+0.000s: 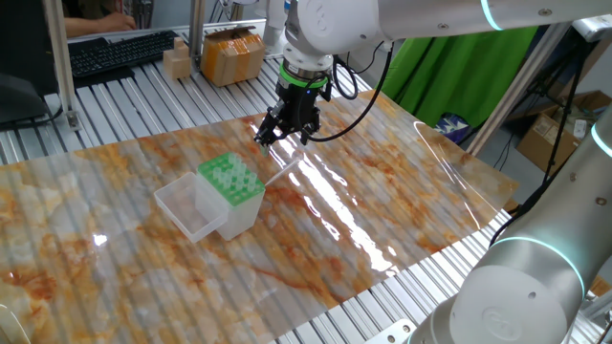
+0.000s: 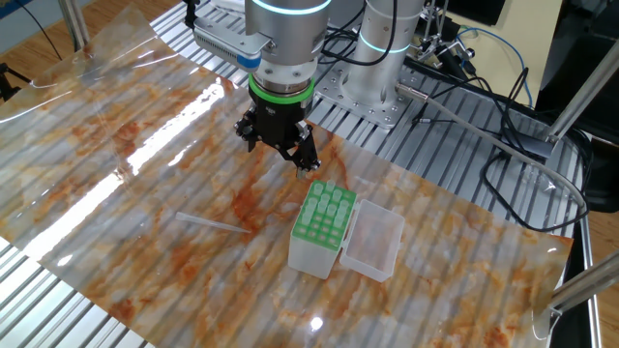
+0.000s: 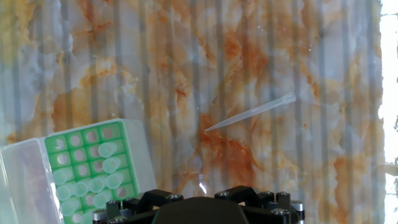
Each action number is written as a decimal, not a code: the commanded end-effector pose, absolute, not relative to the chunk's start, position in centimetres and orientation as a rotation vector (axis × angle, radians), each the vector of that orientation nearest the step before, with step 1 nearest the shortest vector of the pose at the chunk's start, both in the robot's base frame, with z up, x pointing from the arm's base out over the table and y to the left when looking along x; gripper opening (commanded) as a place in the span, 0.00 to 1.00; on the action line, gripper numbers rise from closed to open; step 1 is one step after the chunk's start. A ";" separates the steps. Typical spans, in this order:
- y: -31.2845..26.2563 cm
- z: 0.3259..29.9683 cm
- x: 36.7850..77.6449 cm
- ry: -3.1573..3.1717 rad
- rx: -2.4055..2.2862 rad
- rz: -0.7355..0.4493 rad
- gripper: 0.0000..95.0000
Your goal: Insert a large pipette tip into the holder for large pipette tips
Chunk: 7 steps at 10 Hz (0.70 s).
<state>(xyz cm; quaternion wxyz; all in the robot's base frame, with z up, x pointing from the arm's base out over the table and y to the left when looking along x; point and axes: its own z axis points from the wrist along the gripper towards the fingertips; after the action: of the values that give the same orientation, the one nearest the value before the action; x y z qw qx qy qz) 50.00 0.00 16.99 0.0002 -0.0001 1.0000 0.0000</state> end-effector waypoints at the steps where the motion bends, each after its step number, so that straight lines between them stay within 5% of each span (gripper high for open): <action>1: 0.0 17.0 50.0 3.142 0.000 0.000 1.00; 2: 0.0 17.0 50.0 3.077 0.579 0.117 0.00; 7: 0.0 17.0 50.0 3.082 0.571 0.121 0.00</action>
<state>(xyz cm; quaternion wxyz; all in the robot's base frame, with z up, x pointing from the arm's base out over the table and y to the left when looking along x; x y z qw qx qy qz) 49.99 0.00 17.00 0.0010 0.0869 0.9960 0.0181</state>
